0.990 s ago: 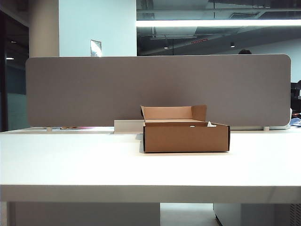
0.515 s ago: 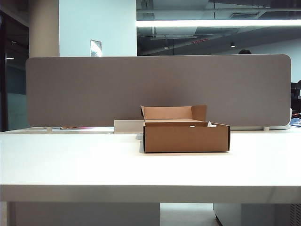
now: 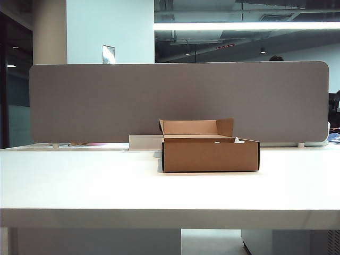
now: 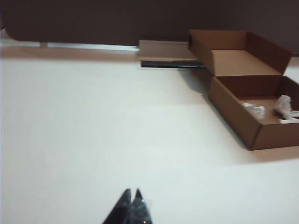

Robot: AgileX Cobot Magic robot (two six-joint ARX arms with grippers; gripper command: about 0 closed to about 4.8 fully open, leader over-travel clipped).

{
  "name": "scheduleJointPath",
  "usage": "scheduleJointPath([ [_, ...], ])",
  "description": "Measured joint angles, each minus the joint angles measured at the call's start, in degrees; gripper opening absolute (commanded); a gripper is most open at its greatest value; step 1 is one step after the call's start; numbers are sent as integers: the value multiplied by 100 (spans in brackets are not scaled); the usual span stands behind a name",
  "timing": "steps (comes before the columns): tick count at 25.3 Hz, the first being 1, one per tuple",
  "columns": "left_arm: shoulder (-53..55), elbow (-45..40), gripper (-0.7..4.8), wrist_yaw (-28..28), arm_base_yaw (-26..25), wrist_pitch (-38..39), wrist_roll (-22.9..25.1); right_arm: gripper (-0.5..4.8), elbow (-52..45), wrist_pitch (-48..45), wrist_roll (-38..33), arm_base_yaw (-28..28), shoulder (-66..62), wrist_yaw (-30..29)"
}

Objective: Pick up all the paper balls on the table and put them in the paper box.

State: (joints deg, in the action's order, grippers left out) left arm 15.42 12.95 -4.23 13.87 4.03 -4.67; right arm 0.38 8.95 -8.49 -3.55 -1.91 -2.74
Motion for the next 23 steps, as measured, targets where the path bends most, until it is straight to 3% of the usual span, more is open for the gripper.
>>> scheduleJointPath([
  [9,-1040,-929,-6,621,-1067,-13,-11,-1,0,0,2,0,2,7],
  [23,-1523,-1268,-6,704,-1147,-166,4,-1,0,2,2,0,2,11],
])
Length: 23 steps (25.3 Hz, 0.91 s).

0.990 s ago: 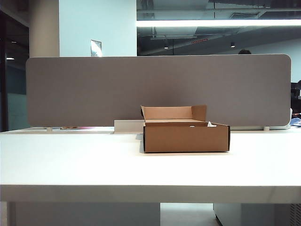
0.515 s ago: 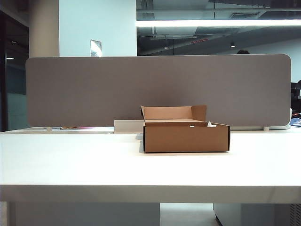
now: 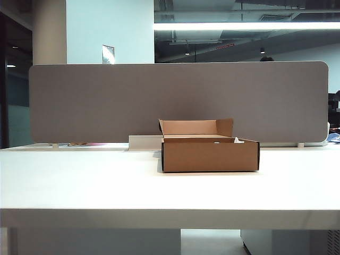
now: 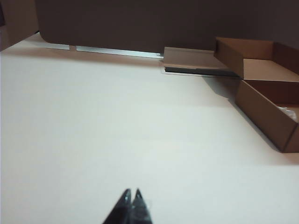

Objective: Pick up all the paper balls on the table and put them in the paper box.

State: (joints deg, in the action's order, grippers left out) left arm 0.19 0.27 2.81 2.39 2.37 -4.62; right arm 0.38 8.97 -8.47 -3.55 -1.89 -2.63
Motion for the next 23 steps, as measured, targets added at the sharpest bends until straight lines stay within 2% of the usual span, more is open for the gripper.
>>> scheduleJointPath([
  [13,0,0,-6,114,0,184,-11,-1,0,0,-2,-2,4,0],
  [19,-2,0,-6,107,0,-616,2,-1,0,0,0,-2,4,0],
  [23,-2,0,-6,107,0,-573,2,-1,0,0,0,-2,4,0],
])
